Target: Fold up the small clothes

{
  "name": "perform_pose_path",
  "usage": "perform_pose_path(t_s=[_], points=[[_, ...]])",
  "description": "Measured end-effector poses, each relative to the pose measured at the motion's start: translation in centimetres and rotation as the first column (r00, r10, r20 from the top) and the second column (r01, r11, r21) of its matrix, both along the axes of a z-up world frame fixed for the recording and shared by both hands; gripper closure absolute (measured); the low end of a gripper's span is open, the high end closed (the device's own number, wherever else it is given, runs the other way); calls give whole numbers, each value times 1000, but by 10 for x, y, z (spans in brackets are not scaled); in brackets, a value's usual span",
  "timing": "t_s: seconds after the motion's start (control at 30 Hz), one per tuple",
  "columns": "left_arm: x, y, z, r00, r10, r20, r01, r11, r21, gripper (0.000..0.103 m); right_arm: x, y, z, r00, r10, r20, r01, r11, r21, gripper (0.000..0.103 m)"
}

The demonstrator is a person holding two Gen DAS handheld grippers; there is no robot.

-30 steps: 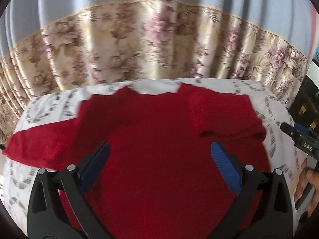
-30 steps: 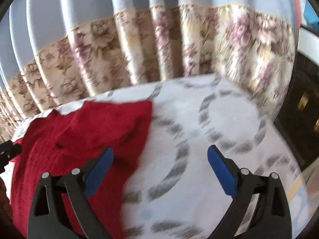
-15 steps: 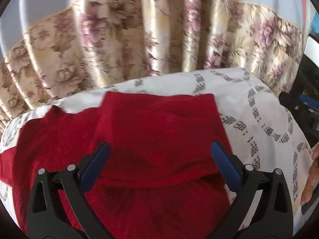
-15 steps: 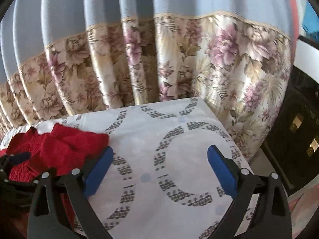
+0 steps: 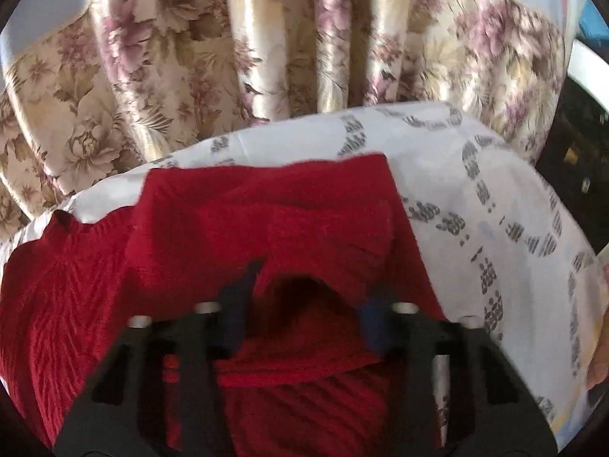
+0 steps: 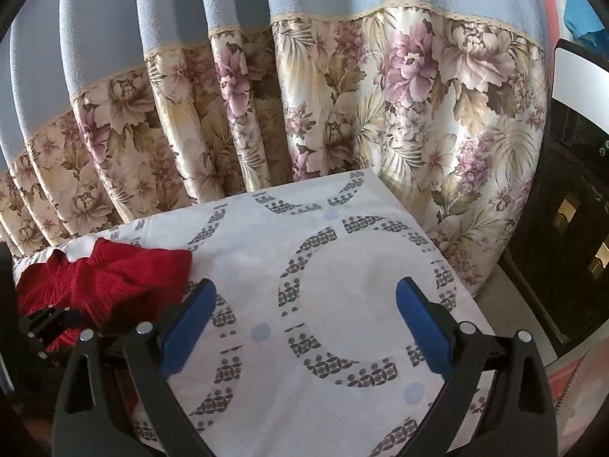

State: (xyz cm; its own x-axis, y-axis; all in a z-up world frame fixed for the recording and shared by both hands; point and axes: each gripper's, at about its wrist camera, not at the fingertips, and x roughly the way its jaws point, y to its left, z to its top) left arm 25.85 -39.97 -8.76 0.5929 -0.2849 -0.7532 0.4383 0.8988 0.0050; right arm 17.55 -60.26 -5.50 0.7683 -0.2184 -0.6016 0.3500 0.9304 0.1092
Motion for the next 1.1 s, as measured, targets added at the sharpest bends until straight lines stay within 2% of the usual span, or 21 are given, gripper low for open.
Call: perform_pose_path(t_s=[0.03,0.17,0.27,0.4,0.6,0.67,0.73,0.77,0.8,0.83,0.87,0.9,0.93,0.97,1.0,1.03,1.1], points=[[3,8,3,1000,13,-9,-13,1000,-28,80,1,0,0,1000,4,-4,-4,1000,-2,7],[15,51,19,997,76,4,-75,993,-94,95,5,14,1,1000,22,-22,-22,999,-24,7],[22,91,27,989,146,21,-142,982,-128,96,8,31,8,999,44,-26,-45,997,-56,7],[31,160,29,964,265,11,-259,950,-174,96,16,57,16,996,80,-35,-83,993,-88,7],[43,260,10,908,404,-107,-419,877,-235,96,28,99,19,988,141,-59,-147,982,-118,7],[42,280,2,896,424,-128,-443,865,-236,96,32,113,18,984,167,-70,-174,978,-114,7],[43,286,-7,891,425,-160,-452,867,-212,82,35,125,17,980,181,-79,-190,974,-120,7],[41,292,-11,891,420,-172,-450,864,-226,81,36,133,17,978,189,-84,-198,972,-122,7],[40,295,-11,897,409,-170,-440,864,-243,75,37,138,17,978,191,-86,-201,972,-126,7],[36,297,-11,903,394,-172,-427,870,-248,61,37,143,17,976,197,-89,-207,970,-127,7],[34,294,-9,914,366,-174,-400,880,-254,53,37,149,18,974,207,-93,-217,968,-129,7],[32,291,-7,920,354,-169,-388,886,-254,40,37,154,17,972,213,-98,-224,966,-132,7],[29,290,-4,924,347,-160,-378,889,-258,29,37,158,17,971,217,-104,-230,963,-137,7],[24,290,1,927,346,-144,-373,889,-265,23,37,163,16,969,220,-114,-236,961,-147,7],[18,292,7,923,367,-115,-384,886,-260,11,37,167,15,968,217,-126,-235,959,-158,7],[12,296,13,919,385,-89,-395,881,-261,6,37,167,13,968,210,-136,-231,959,-166,7],[2,311,23,898,438,-37,-430,860,-275,3,37,170,9,968,198,-157,-224,959,-173,7]])
